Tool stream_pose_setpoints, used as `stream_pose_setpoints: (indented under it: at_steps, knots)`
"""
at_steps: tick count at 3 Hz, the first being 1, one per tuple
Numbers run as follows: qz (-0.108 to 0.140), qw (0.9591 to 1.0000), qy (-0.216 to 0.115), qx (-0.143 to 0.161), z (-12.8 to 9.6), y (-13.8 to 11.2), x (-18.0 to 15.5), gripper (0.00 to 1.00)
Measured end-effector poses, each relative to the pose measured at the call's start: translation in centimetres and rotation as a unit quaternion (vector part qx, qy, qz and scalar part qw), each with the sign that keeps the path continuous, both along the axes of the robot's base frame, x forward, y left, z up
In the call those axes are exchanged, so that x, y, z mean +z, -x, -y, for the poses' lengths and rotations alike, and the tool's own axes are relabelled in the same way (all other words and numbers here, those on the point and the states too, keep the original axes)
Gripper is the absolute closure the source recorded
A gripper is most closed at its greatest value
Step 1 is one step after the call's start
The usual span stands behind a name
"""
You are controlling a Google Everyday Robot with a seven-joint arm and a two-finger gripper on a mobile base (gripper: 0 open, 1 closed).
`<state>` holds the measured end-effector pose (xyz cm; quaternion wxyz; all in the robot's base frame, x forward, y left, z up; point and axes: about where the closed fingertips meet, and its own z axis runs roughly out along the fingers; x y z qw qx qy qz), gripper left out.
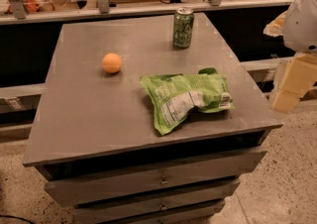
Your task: Move green can near orange
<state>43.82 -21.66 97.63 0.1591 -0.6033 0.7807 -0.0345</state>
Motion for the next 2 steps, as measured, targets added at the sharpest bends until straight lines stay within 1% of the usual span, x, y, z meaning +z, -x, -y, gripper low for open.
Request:
stream_pose_setpoints:
  at_steps: [1, 2]
  knots:
    - [0.0, 1.0, 0.0, 0.0, 0.0, 0.0, 0.0, 0.0]
    - [0.007, 0.9999, -0.009, -0.005, 0.01, -0.18, 0.2, 0.0]
